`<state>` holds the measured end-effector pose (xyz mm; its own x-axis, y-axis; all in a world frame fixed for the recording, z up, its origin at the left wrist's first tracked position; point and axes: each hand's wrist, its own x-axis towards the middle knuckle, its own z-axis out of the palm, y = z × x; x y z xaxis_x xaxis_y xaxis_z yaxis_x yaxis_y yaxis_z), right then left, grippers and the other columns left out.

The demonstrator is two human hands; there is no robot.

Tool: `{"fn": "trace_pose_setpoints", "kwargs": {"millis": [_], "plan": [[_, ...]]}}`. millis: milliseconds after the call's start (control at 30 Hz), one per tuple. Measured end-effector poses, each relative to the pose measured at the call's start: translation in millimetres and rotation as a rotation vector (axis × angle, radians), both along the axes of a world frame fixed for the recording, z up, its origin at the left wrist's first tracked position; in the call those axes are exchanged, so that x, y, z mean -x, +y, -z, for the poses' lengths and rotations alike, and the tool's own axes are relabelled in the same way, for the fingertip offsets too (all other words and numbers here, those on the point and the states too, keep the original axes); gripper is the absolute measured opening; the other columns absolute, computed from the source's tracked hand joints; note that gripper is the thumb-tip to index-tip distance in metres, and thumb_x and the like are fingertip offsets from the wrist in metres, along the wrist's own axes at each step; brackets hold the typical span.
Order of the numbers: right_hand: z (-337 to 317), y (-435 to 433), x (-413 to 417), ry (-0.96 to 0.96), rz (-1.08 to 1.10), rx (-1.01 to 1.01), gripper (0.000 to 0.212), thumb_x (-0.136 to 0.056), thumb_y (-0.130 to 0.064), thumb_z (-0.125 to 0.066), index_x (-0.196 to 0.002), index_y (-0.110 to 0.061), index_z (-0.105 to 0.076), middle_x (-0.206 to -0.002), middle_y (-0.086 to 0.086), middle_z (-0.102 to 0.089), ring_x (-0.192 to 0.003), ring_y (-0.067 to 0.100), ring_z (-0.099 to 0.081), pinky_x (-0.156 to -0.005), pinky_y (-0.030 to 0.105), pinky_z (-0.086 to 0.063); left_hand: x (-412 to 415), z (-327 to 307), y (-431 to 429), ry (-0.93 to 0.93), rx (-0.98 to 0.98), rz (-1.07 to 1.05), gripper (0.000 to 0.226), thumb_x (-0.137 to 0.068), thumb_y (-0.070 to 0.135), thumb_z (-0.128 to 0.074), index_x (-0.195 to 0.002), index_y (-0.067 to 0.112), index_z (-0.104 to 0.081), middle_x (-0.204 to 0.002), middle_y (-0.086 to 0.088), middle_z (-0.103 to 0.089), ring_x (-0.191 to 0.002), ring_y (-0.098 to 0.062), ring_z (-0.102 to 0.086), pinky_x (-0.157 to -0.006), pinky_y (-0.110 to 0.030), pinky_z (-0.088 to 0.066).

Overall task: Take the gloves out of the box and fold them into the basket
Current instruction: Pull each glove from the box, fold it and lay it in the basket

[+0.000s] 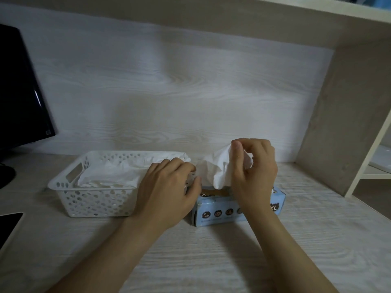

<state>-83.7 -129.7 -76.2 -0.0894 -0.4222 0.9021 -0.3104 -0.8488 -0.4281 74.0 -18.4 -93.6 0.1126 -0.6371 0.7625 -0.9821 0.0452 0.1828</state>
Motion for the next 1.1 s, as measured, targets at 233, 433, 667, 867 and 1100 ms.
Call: {"fn": "trace_pose_setpoints", "kwargs": {"millis": [233, 433, 667, 867, 1100], "plan": [[-2.6, 10.5, -6.3, 0.016, -0.207, -0.099, 0.028, -0.109, -0.031, -0.055, -0.085, -0.019, -0.062, -0.075, -0.012, -0.058, -0.072, 0.010, -0.057, -0.068, 0.028, -0.043, 2.3, -6.8, 2.7, 0.112, 0.057, 0.065, 0.040, -0.099, 0.048, -0.052, -0.130, 0.026, -0.064, -0.113, 0.014, -0.069, -0.104, -0.010, -0.061, -0.097, -0.032, -0.041], [-1.3, 11.8, -7.4, 0.013, -0.222, -0.154, 0.024, -0.110, -0.024, -0.055, -0.088, -0.016, -0.064, -0.067, -0.013, -0.058, -0.062, 0.008, -0.055, -0.058, 0.022, -0.042, 2.3, -8.9, 3.3, 0.249, 0.174, 0.119, 0.014, -0.106, 0.029, -0.048, -0.102, 0.022, -0.059, -0.096, 0.012, -0.065, -0.088, -0.008, -0.060, -0.083, -0.028, -0.043], [6.6, -0.4, -8.3, 0.258, -0.128, -0.094, 0.042, -0.091, 0.012, -0.053, -0.114, -0.017, -0.072, -0.100, -0.002, -0.064, -0.088, -0.002, -0.059, -0.078, 0.006, -0.041, 1.2, -12.2, 4.0, 0.354, 0.202, 0.183, 0.005, -0.108, 0.018, -0.052, -0.107, 0.020, -0.057, -0.080, 0.009, -0.067, -0.074, -0.009, -0.064, -0.064, -0.025, -0.047], [2.2, 3.6, -7.7, 0.094, -0.255, -0.208, 0.036, -0.097, 0.010, -0.051, -0.105, -0.018, -0.072, -0.095, -0.006, -0.072, -0.086, 0.007, -0.067, -0.073, 0.017, -0.048, -0.5, -11.6, 6.4, 0.280, 0.068, 0.237, 0.019, -0.106, 0.037, -0.050, -0.112, 0.025, -0.064, -0.093, 0.019, -0.069, -0.091, -0.002, -0.067, -0.087, -0.033, -0.053], [1.0, 0.3, -3.3, -0.031, -0.276, -0.326, 0.044, -0.088, 0.011, -0.045, -0.088, -0.024, -0.071, -0.093, -0.002, -0.071, -0.075, 0.009, -0.061, -0.070, 0.028, -0.045, 2.8, -10.9, 8.8, 0.123, 0.044, 0.202, 0.021, -0.098, 0.049, -0.054, -0.098, 0.032, -0.068, -0.095, 0.021, -0.065, -0.096, -0.006, -0.057, -0.095, -0.039, -0.041]]}}
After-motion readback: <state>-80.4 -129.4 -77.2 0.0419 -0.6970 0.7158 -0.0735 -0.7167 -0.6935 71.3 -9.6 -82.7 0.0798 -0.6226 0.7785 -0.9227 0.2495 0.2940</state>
